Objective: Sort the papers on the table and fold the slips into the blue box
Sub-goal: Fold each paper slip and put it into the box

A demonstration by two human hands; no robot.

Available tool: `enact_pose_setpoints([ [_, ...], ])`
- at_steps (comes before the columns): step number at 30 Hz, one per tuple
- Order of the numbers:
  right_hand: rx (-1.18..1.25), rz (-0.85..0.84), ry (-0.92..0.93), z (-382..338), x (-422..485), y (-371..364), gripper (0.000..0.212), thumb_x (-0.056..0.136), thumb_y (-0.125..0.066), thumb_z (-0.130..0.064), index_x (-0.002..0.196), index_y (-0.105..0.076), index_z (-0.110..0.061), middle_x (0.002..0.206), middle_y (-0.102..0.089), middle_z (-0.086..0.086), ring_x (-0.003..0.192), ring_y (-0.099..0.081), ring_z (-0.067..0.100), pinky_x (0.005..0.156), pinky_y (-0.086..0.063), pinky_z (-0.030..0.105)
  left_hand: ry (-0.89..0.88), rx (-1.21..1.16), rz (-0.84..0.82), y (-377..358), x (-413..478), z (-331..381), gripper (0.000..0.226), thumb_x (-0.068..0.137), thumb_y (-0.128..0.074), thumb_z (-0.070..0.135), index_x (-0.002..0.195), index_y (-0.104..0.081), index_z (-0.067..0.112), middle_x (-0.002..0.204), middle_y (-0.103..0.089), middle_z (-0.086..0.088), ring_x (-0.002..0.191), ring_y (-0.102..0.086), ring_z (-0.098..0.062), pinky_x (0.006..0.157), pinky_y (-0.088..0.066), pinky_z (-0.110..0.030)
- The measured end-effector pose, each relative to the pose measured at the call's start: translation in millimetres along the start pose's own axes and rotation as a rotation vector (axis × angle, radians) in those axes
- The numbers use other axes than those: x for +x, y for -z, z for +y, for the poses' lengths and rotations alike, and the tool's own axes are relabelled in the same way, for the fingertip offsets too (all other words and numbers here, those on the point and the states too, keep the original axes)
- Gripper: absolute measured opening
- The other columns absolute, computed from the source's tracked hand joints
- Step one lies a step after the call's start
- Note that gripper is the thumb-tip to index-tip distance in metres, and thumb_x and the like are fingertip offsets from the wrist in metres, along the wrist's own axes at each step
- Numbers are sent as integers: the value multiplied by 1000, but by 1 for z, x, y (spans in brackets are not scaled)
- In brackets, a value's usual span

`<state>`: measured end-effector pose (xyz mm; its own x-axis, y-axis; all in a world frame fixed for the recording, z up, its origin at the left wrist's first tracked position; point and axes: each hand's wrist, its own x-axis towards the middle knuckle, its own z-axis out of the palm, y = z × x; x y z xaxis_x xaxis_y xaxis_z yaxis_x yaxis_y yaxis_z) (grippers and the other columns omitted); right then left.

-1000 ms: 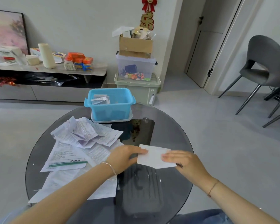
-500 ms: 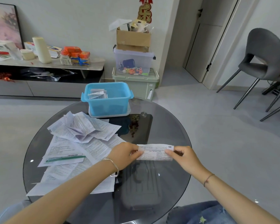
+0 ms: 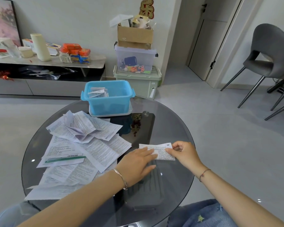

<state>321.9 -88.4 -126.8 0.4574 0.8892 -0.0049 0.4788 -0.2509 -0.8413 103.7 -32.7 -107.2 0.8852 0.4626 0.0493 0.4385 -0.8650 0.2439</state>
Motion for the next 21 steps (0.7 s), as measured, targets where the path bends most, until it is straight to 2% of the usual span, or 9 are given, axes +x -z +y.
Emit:
enact_pose_setpoints([
  [2, -9, 10, -7, -1, 0, -1, 14, 77, -78, -19, 77, -69, -8, 75, -72, 3, 71, -68, 21, 63, -51, 28, 12, 35, -49, -2, -2, 1, 57, 101, -29, 48, 151, -22, 23, 159, -17, 5, 147, -12, -13, 116, -6, -23],
  [5, -33, 17, -19, 0, 1, -2, 13, 78, -77, -18, 78, -67, -10, 75, -71, 2, 71, -67, 20, 62, -52, 29, 22, 15, -98, -5, -3, 2, 67, 97, -26, 58, 153, -16, 21, 160, -12, 3, 147, -9, -12, 116, -3, -22],
  [7, -30, 20, -29, 1, 3, -2, 13, 79, -77, -18, 78, -66, -11, 74, -71, 2, 70, -67, 21, 62, -53, 33, 12, 26, -97, -8, -3, 2, 81, 88, -13, 69, 153, -14, 21, 160, -10, 3, 147, -8, -12, 116, -3, -22],
  [10, -25, 26, -40, 2, 3, -3, 13, 79, -77, -18, 77, -66, -11, 71, -70, 2, 66, -65, 20, 58, -50, 29, 15, 22, -108, -10, -5, 1, 98, 72, 2, 78, 153, -11, 24, 161, -9, 2, 148, -7, -15, 118, -7, -27],
  [13, -38, 33, -47, 0, 4, -3, 14, 79, -77, -19, 77, -65, -12, 72, -70, 2, 65, -64, 18, 57, -47, 27, 16, 39, -133, -11, -4, 1, 91, 75, -1, 78, 153, -6, 32, 161, -7, 0, 148, -6, -19, 119, -8, -31],
  [16, -59, 40, -40, -2, 3, -4, 14, 79, -76, -20, 77, -65, -12, 73, -69, 3, 67, -66, 20, 58, -49, 28, 27, 76, -145, -12, -3, 3, 89, 77, -2, 80, 153, -4, 33, 161, -5, -1, 148, -4, -20, 118, -7, -32],
  [19, -76, 41, -37, -4, 3, -4, 14, 80, -76, -20, 76, -65, -11, 72, -69, 2, 67, -65, 19, 60, -51, 31, 49, 100, -157, -12, -3, 6, 74, 91, -18, 71, 153, -5, 33, 161, -4, -1, 148, -4, -20, 118, -7, -33],
  [21, -70, 42, -37, -5, 2, -4, 15, 80, -76, -20, 76, -65, -11, 72, -68, 2, 67, -65, 18, 60, -51, 32, 55, 110, -158, -11, -3, 7, 71, 92, -21, 67, 152, -5, 32, 161, -5, -2, 148, -4, -21, 118, -7, -34],
])
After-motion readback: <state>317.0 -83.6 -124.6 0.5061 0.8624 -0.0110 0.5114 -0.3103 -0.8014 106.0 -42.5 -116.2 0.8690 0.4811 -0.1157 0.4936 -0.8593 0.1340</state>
